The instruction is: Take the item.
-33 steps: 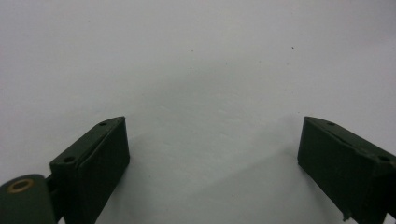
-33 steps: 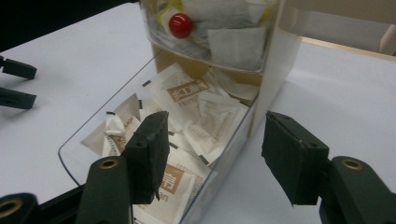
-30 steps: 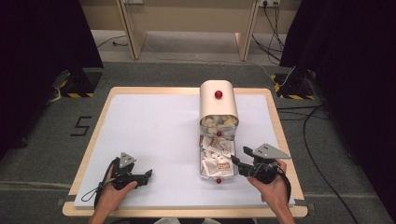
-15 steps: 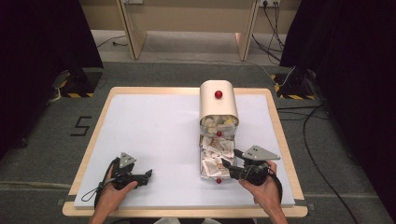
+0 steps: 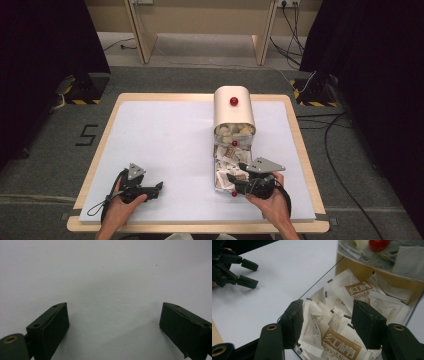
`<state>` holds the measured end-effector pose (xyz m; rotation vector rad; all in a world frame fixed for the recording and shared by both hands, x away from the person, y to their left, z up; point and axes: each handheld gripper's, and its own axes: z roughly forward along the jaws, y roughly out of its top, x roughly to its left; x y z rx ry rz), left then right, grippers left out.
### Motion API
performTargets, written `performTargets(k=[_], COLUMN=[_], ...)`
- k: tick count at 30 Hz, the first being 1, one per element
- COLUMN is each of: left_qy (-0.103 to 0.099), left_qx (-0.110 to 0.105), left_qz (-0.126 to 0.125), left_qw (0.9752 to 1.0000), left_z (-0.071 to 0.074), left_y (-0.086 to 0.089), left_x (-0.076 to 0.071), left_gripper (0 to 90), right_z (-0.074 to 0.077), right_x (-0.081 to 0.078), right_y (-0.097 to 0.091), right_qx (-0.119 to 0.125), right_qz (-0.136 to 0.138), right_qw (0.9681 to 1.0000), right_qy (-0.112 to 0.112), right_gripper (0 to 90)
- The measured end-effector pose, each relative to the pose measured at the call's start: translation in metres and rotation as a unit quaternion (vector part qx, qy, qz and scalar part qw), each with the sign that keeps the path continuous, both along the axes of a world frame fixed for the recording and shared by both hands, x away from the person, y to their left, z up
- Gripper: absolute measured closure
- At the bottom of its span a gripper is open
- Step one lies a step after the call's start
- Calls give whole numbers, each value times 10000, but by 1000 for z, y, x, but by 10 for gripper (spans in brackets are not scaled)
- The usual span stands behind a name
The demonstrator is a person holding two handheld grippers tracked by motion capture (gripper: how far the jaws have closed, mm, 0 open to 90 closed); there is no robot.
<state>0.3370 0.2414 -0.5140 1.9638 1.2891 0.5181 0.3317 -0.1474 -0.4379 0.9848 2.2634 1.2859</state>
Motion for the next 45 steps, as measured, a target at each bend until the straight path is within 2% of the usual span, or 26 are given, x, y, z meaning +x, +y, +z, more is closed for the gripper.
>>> performTargets(k=[7, 17, 20, 25, 30, 38, 45], left_qy=[0, 0, 0, 0, -2, -3, -3], left_qx=[2, -2, -1, 1, -1, -5, -7], left_qz=[0, 0, -1, -2, -1, -2, -3], left_qw=[10000, 10000, 10000, 10000, 10000, 10000, 10000], left_z=[0, 0, 0, 0, 0, 0, 0], left_y=[0, 0, 0, 0, 0, 0, 0], left_x=[0, 0, 0, 0, 0, 0, 0], left_gripper=[83, 83, 82, 82, 83, 83, 83], right_z=[-4, -16, -17, -19, -21, -14, -13], right_x=[1, 4, 5, 5, 3, 0, 3], right_y=[10, 23, 25, 25, 27, 23, 17], right_qx=[-82, -341, -411, -567, -701, -575, -503], right_qz=[138, 432, 449, 427, 467, 407, 337], right_qw=[9999, 9985, 9981, 9975, 9964, 9973, 9979], right_qy=[26, -28, -29, -71, -69, -227, -247], right_gripper=[461, 613, 638, 763, 799, 831, 835])
